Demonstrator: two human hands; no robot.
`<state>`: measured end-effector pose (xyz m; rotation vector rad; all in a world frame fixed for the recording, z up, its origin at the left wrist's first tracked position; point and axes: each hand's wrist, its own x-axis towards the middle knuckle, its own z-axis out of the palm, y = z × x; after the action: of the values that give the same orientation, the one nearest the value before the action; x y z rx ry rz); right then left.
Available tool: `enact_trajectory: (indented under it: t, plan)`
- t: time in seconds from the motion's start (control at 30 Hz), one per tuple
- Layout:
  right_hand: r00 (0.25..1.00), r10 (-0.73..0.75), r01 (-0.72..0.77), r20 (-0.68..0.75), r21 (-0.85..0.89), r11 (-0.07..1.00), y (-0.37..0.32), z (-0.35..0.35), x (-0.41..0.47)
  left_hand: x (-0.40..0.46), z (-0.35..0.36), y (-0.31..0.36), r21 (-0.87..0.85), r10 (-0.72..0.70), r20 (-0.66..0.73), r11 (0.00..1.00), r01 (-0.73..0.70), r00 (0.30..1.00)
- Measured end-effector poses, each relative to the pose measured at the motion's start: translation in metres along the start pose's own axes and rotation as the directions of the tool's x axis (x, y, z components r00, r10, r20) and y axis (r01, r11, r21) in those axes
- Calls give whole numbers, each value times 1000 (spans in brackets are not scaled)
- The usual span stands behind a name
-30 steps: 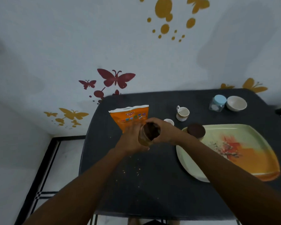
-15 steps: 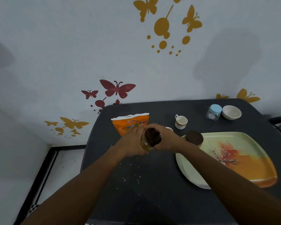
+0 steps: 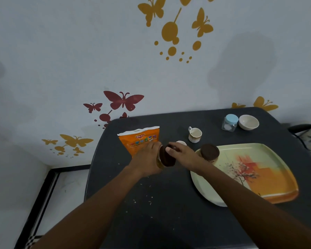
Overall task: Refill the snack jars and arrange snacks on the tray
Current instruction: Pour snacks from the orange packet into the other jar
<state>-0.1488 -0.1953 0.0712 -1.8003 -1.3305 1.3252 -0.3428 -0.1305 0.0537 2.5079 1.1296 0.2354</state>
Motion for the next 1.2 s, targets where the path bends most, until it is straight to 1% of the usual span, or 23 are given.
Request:
enact_trajectory:
  t: [0.03,0.1,0.13,0.17,0.2,0.27,0.3,0.33,0.37,0.4,0.47,0.5,0.53,0.57,0.63,0.7,0.73,0.83,0.9,0.97,1.0,1.13,1.2]
  plan:
    - [996,88,-87,4,-47,995,1,0,1,-1,1,0,2,3,5,1000,-3,1000]
    - [948,313,-304,52,-140,942,-1,-5,-2,-2,2,0,14,7,13,1000,-8,1000]
    - [930,359,-343,79,-166,925,0,-7,-2,-2,2,0,20,8,13,1000,-8,1000]
    - [938,337,-318,80,-188,929,1,-9,-2,-2,2,0,22,10,11,1000,-10,1000]
    - [965,255,-239,63,-192,952,4,-9,0,-2,3,1,19,11,11,1000,-11,1000]
    - [999,34,-31,27,-109,994,2,-6,0,-1,3,5,5,8,11,1000,-8,1000]
    - [999,-25,26,21,-54,998,1,-3,1,0,4,7,2,5,9,1000,-5,1000]
    - [999,-37,38,14,-38,999,-1,-2,3,1,5,9,6,2,8,1000,-2,1000]
    - [1000,0,0,1,-78,997,-4,-1,4,1,5,11,15,1,9,1000,-1,1000]
    - [997,81,-82,-13,-170,982,-8,0,5,2,6,12,29,3,11,1000,-3,1000]
    - [961,270,-277,-66,-317,907,-16,-2,3,0,9,13,39,2,15,999,-3,1000]
    - [952,290,-304,-93,-342,889,-17,-3,3,0,10,13,31,-5,14,999,4,1000]
    - [966,237,-257,-100,-334,907,-15,-5,5,0,10,13,23,-9,12,1000,9,1000]
    - [986,140,-161,-89,-295,942,-12,-4,6,1,9,14,21,-9,10,1000,9,1000]
    - [1000,2,-2,-1,-122,993,-9,-4,2,2,6,16,12,5,11,1000,-5,1000]
    - [996,-43,41,84,25,999,-4,-4,-1,4,4,16,-12,15,3,1000,-15,1000]
    - [995,-53,49,89,48,998,-3,-4,-2,4,3,16,-14,17,-1,1000,-17,1000]
    - [998,-15,14,58,21,1000,-2,-2,-4,3,6,14,-2,23,3,1000,-23,1000]
    - [993,90,-84,77,-77,993,-5,-1,-3,1,10,14,5,22,21,1000,-22,1000]
    - [981,186,-172,51,-208,963,-9,0,-3,-2,15,14,7,17,33,1000,-17,999]
    - [979,203,-190,29,-244,951,-10,0,-2,-3,18,15,3,13,35,1000,-13,999]
    - [996,78,-66,41,-239,969,-5,2,-4,-2,17,16,-49,10,30,999,-8,1000]
    - [999,44,-37,24,-223,974,-5,4,-8,0,13,18,-55,18,16,998,-17,1000]
